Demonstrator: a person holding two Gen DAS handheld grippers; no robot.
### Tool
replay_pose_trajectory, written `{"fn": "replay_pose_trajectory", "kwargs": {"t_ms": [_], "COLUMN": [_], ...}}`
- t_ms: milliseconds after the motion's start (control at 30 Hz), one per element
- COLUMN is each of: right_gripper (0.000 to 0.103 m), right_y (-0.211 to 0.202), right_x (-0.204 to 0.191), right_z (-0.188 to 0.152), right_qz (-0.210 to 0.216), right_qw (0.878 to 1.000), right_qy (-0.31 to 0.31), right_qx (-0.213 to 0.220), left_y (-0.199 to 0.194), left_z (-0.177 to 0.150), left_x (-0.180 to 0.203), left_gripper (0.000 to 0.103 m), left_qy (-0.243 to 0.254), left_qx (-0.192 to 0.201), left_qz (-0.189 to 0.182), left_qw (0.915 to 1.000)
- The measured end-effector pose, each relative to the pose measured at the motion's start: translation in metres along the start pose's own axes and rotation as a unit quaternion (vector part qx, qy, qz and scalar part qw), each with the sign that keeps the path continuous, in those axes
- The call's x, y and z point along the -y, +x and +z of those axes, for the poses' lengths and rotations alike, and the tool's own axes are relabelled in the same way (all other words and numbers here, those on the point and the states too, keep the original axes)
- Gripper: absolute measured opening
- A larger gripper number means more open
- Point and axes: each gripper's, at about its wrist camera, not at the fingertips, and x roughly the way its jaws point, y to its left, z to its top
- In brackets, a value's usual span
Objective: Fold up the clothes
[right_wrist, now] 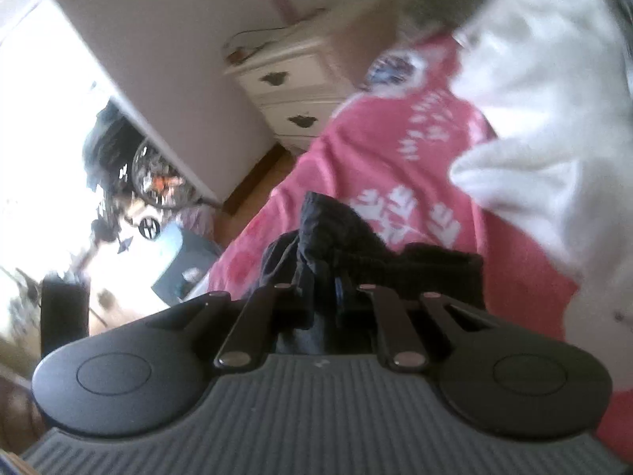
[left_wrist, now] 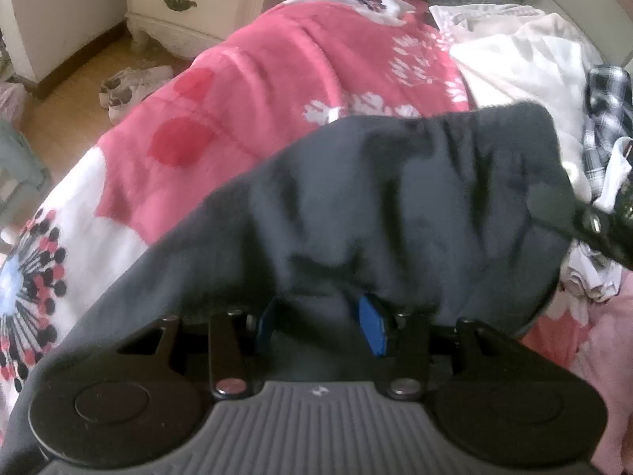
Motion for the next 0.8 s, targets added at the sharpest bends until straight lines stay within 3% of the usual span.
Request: {"fn": "replay_pose_trajectory", "kwargs": {"t_ms": [133,233,367,533,633,800], "right_gripper": [0.008,0.011,0.024,0.043,0.047,0.051], "right_y": [-0.008,-0.002,0.008,0.036,0.043,0.016], "right_x": [0.013,0.042,0.068,0.090,0.095,0.116], "right_z": [-0.015,-0.021,-0.021,-0.009,-0.001,-0.008], "right_qz": [-0.030,-0.031,0.007,0.072,0.079,0.086], "right_qw": [0.999,0.996,0.989,0.970,0.963,0.939], "right_qy": [0.011,0.074,0.144,0.230,0.259,0.325], "right_qx": [-0.015,-0.029,-0.021,-0.008,0.017,0.077], "left_y": [-0.001,-0.001,-0.005,-0.015,-0.020,-0.027], "left_z": [-0.003,-0.004,0.002,0.010,0.021,0.046], "left_x": [0.000,0.001,0.002,0.004,0.013,0.039], "left_gripper": [0.046,0.046,0.046,0.046,0.048,0.058], "left_qy": [0.007,0.014,0.008,-0.004,0.000,0.020], "left_qx": [-0.005,-0.007,0.004,0.027,0.041,0.067], "left_qz": [0.000,0.003,-0.003,-0.017,-0.035,-0.080], "left_qw": [1.0000,0.9999,1.0000,0.9995,0.9985,0.9944]}}
